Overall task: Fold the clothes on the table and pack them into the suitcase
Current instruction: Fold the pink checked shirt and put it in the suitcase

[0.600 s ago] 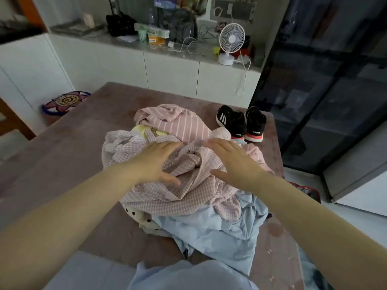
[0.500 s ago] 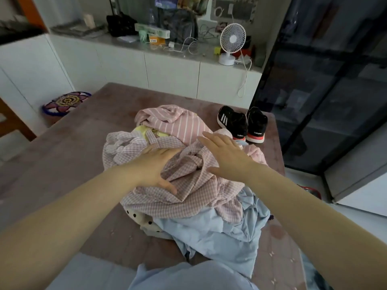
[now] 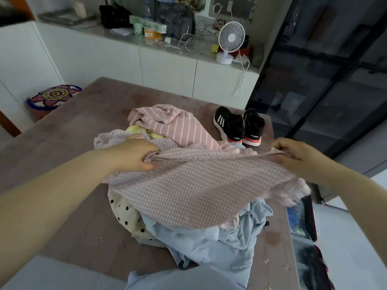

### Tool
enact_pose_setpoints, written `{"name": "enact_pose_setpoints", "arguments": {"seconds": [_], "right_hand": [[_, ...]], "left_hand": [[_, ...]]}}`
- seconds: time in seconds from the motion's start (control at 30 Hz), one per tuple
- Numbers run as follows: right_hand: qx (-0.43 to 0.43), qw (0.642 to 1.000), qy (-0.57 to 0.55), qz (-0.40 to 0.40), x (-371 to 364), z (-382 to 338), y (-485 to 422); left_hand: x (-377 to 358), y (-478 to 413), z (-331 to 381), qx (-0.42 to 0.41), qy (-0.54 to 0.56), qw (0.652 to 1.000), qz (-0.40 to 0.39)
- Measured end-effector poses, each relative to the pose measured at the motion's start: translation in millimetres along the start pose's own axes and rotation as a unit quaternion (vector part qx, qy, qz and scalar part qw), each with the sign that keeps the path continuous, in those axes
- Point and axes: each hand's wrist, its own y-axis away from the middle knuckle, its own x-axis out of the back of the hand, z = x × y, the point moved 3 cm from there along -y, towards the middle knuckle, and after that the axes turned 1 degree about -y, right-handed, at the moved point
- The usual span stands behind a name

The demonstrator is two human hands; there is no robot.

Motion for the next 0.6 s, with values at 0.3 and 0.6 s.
{"name": "enact_pose_setpoints", "arguments": {"seconds": [0.3, 0.6], "right_hand": [[-0.161, 0.95, -0.211, -0.163, 43.0, 21.8, 42.7], [-0.246, 0.968, 0.034, 0.033, 37.7, 49.8, 7.1]], "left_hand": [[79.9, -25.2, -1.3, -0.021, 0.251, 0.959, -0.126], [83.7, -87.9, -7.5, 0.063, 0.141, 0.988, 0.027]]}}
